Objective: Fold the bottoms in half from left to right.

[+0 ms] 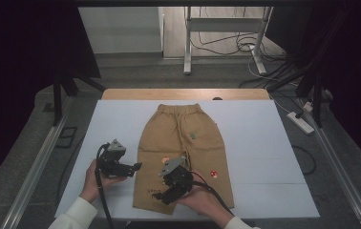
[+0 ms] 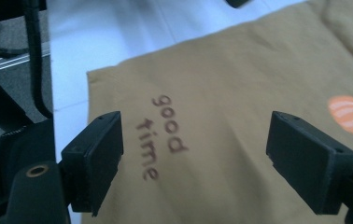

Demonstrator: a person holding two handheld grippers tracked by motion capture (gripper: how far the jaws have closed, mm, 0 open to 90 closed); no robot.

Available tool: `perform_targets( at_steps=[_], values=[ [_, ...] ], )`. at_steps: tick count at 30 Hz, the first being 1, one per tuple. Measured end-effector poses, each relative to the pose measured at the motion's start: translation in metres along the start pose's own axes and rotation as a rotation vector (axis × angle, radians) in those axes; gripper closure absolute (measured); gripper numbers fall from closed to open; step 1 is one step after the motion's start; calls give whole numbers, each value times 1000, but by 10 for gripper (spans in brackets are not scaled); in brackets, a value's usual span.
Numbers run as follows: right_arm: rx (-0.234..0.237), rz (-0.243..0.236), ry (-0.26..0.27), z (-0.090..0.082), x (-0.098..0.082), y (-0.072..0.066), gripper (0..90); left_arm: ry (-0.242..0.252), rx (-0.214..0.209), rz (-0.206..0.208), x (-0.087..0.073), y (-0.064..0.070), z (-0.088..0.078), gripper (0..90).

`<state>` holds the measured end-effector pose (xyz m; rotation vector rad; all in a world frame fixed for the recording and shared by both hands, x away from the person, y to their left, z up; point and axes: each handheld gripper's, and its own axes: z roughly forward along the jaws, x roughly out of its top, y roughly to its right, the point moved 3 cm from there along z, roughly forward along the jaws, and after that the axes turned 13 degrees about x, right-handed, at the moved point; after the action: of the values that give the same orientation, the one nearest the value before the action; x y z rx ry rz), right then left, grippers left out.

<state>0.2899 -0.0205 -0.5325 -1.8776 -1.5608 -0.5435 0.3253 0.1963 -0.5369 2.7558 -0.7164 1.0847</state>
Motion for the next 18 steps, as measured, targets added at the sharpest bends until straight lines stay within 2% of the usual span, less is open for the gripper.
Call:
perform_targets(
  at_steps=[6,10,18],
  values=[
    [22,-23,-3,14,8,-8,195,-5,12,-7,1,-1,2,112],
    [46,-51,-15,25,14,-16,197,-2,10,-7,1,-1,1,113],
    [63,-98,-54,47,22,-28,196,-3,6,-3,0,-1,0,114]
  ],
)
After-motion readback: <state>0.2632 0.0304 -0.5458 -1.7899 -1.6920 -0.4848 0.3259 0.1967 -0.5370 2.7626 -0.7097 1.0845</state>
